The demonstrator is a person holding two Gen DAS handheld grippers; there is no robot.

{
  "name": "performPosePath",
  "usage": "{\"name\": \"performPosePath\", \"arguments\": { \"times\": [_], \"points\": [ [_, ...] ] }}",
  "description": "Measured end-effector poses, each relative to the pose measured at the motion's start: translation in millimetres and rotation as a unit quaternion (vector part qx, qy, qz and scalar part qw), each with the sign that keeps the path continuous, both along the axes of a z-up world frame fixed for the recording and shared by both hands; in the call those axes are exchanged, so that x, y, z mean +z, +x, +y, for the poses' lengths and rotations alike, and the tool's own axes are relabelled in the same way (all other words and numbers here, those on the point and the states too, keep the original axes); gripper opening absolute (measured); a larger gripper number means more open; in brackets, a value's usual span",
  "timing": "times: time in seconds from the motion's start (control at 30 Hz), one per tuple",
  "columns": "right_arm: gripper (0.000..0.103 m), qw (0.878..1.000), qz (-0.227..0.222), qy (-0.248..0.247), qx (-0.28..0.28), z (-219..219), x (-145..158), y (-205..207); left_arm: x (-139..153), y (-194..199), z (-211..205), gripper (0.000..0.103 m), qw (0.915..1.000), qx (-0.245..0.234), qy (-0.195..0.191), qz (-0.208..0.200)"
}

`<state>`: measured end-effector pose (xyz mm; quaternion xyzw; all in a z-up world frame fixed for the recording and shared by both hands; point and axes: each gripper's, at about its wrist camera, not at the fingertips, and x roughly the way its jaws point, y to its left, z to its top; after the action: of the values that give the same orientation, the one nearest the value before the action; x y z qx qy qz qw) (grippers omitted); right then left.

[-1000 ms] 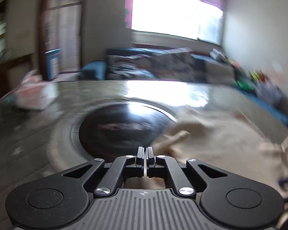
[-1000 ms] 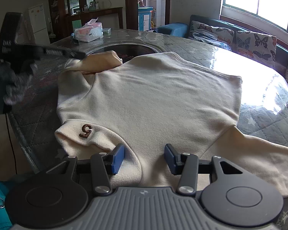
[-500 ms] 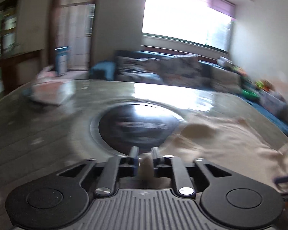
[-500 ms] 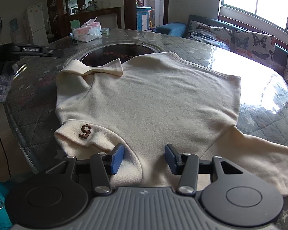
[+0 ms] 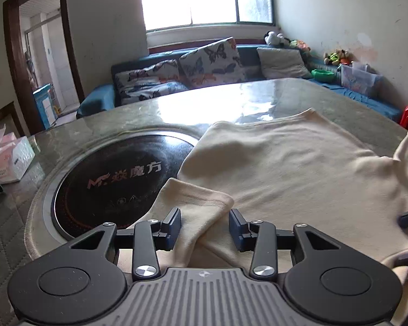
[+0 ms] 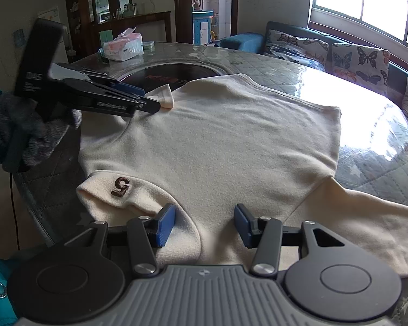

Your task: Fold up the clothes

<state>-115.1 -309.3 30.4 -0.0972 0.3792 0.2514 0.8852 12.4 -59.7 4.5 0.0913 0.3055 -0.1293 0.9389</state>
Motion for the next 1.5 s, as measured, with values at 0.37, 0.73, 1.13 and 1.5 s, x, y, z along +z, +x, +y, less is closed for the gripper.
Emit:
{"name": "performPosePath", "arguments": {
  "times": [0.37, 0.73, 1.13, 1.5],
  "points": [
    [0.054, 1.0, 0.006, -0.02, 0.01, 4, 6, 4, 24, -8, 56, 0.006, 0.9928, 0.066, -0.097, -0.025],
    [0.055, 0.992, -0.015, -0.04, 0.115, 64, 30, 15, 38, -37, 148, 0.006, 0.964, 0.196, -0.171, -0.055],
    [0.043, 0.97, -0.006, -0.075, 0.231, 166, 7, 27, 20, -59, 182, 0.006, 0.9535, 0.227, -0.194, -0.039],
    [0.004, 0.965, 0.028, -0.057, 0.255, 159, 8, 9, 35, -88, 193, 0.005, 0.9473, 0.227, -0.215, -0.072]
  ]
}}
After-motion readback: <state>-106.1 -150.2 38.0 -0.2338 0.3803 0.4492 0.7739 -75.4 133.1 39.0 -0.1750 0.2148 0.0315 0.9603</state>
